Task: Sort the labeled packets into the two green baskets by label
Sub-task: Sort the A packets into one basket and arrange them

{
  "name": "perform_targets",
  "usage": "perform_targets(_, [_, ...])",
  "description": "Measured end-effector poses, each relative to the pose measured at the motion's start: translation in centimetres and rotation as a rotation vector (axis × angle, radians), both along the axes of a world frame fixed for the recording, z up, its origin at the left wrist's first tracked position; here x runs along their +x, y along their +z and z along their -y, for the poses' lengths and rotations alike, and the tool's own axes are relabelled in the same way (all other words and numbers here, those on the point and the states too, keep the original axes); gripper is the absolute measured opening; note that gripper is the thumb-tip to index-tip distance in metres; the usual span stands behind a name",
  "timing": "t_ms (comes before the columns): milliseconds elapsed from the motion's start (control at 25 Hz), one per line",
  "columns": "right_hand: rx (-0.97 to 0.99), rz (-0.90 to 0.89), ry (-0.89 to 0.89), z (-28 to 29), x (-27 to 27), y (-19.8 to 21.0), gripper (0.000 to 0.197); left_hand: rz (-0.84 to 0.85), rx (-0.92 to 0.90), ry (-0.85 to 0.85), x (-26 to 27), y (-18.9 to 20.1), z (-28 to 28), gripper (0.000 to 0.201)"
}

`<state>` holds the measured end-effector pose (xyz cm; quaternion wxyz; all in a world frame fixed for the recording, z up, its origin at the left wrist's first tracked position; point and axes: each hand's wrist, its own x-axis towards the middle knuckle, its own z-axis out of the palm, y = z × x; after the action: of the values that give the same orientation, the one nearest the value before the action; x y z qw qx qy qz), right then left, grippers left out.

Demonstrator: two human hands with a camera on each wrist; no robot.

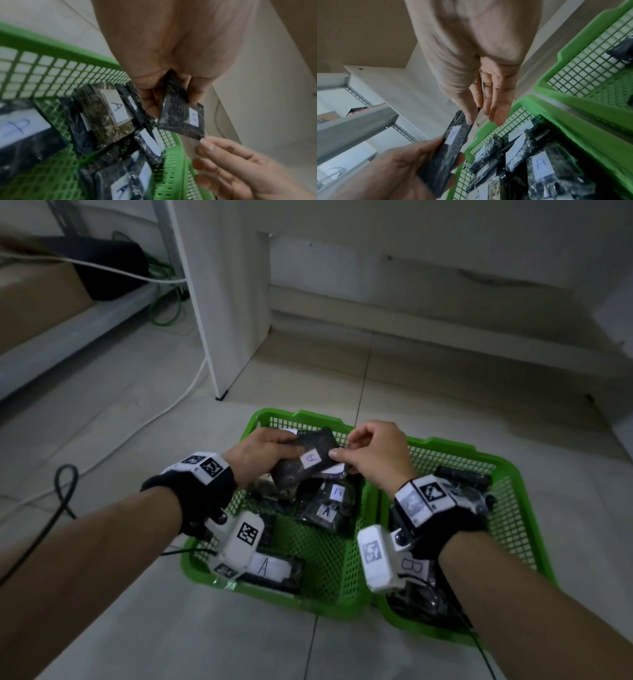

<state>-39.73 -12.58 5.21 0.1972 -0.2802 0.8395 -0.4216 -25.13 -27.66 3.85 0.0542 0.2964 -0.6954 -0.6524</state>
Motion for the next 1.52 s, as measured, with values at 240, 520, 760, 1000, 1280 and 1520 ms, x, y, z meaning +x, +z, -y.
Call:
perform_targets(240, [-0.144,0.156,0.053,-0.6,0.1,0.3,0.061,-0.121,0.386,0.086,-2.1,-0.2,-1.0,0.029])
perform_targets(520, [0.057,-0.126,0.217,0.5,-1.3,2.4,0.037,-0.141,0.155,-0.062,-3.8,0.8,-2.4,0.028])
perform_targets(760, [0.242,-0.345,0.309,3.1,-4.0,2.1,0.039,-0.025,-0.409,-0.152,-4.3,-0.6,0.6,0.032])
perform_targets(1000, [0.637,-0.627,0.485,5.2,-2.7,-0.8,0.039,0.542,-0.977,-0.576,-3.7,-4.6,3.5,0.064])
perform_targets(1280, [0.689,-0.668,0.499,6.3,-2.6,-0.9,0.036,0.410,-0.995,-0.482,-3.3,-5.0,4.1,0.066])
perform_targets(1520, [0.715,-0.558,0.532,6.3,-1.6,-1.6,0.044,0.339,-0.929,-0.490,-2.5,-5.1,4.3,0.069])
